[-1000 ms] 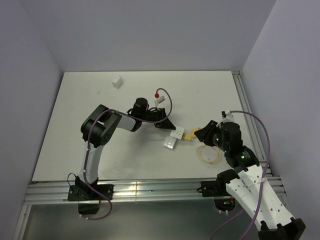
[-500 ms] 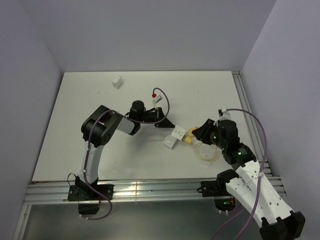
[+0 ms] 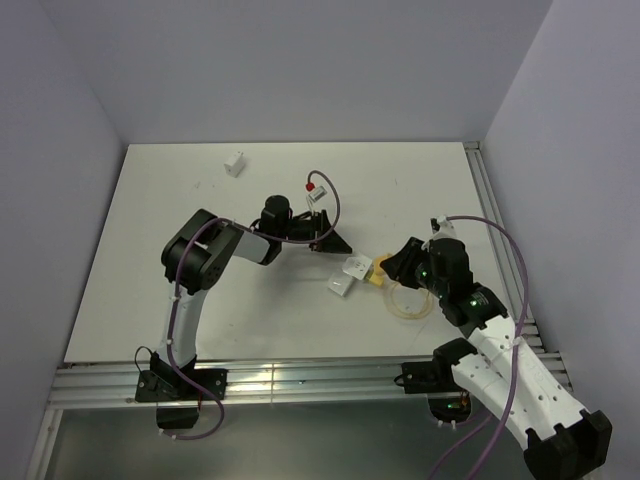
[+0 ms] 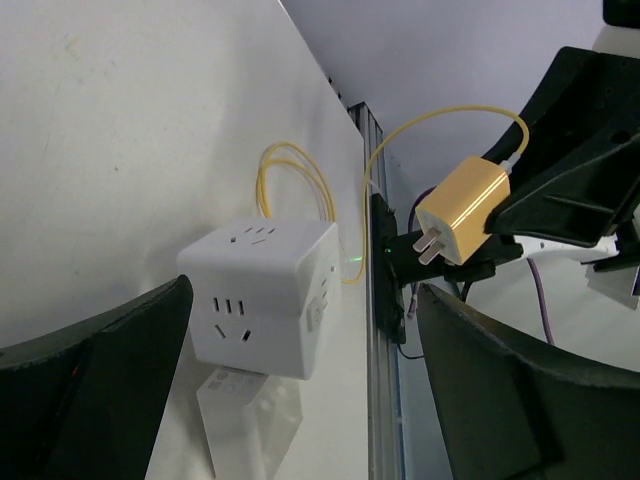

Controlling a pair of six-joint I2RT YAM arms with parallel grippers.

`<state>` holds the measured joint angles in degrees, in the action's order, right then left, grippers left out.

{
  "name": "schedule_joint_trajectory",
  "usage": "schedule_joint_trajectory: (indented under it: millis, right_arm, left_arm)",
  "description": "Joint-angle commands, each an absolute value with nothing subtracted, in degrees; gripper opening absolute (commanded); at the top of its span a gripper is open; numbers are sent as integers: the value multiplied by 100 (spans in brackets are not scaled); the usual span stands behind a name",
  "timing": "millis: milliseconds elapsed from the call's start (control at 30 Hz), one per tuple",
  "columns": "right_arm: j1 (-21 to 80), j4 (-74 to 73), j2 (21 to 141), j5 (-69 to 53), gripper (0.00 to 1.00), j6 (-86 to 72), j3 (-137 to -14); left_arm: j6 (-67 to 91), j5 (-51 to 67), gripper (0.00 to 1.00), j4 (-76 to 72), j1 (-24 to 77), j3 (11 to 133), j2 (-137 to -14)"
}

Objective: Insert the plug
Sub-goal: Insert the plug into the socket.

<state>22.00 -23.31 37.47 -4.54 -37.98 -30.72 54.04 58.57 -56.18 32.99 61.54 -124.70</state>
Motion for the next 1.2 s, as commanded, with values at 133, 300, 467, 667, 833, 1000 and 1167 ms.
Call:
schedule_joint_trajectory:
  millis: [133, 300, 467, 667, 833, 1000, 1167]
  right_arm:
    - [2232, -2197, 3577, -229, 0, -3718, -3190]
    - [2232, -2162, 3577, -246, 0, -3700, -3225]
    - [2241, -2145, 3577, -255, 0, -3691, -3208]
    - [2232, -2127, 3560, -273, 0, -3691, -3190]
    - [2232, -2110, 3524, -264, 0, -3691, -3147]
    - [2232, -2048, 3551, -308, 0, -3709, -3085]
    - [2232, -2057, 3577, -273, 0, -3674, -3102]
  left_arm:
    - [4834, 6381, 99, -5186, 3278, 6881, -12770]
    - [4554, 6319, 99, -4608, 3313, 7180, -13016]
    - [4227, 6389, 97, -4209, 3489, 7287, -13078]
    - [4254, 6609, 95, -4272, 3612, 7286, -13157]
    - [4069, 6592, 84, -3999, 3683, 7339, -13192]
    - [4297, 6425, 65, -4254, 3674, 7234, -13157]
    - [5130, 6126, 48, -5052, 3604, 7040, -13236]
